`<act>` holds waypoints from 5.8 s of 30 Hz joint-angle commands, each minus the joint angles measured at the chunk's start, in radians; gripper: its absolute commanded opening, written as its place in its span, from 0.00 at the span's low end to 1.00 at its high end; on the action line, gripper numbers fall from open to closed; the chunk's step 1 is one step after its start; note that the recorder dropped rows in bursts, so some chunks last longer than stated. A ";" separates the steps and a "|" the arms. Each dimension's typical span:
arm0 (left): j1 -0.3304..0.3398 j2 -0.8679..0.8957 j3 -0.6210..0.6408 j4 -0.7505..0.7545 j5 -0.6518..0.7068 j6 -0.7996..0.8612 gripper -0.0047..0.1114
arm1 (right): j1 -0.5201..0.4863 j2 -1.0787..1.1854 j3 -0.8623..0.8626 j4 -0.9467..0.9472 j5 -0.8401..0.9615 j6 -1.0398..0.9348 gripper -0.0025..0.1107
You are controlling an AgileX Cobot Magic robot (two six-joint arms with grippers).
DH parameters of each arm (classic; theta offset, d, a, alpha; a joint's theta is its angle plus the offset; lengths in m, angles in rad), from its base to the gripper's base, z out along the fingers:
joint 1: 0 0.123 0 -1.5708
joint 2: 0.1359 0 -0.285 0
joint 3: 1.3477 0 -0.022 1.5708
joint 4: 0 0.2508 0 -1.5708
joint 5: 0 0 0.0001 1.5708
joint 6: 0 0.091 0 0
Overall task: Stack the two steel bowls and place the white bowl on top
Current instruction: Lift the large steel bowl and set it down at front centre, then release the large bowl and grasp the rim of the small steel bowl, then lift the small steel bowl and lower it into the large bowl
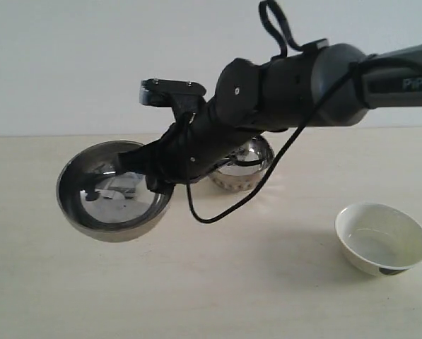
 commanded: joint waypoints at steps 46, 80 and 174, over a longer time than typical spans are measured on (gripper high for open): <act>0.001 -0.003 0.003 -0.003 -0.007 -0.011 0.08 | -0.197 -0.063 0.444 -0.223 -0.208 0.171 0.02; 0.001 -0.003 0.003 -0.003 -0.007 -0.011 0.08 | -0.214 -0.165 0.324 -0.231 -0.214 0.198 0.40; 0.001 -0.003 0.003 -0.003 -0.007 -0.011 0.08 | -0.326 -0.380 0.308 0.031 -0.206 0.042 0.02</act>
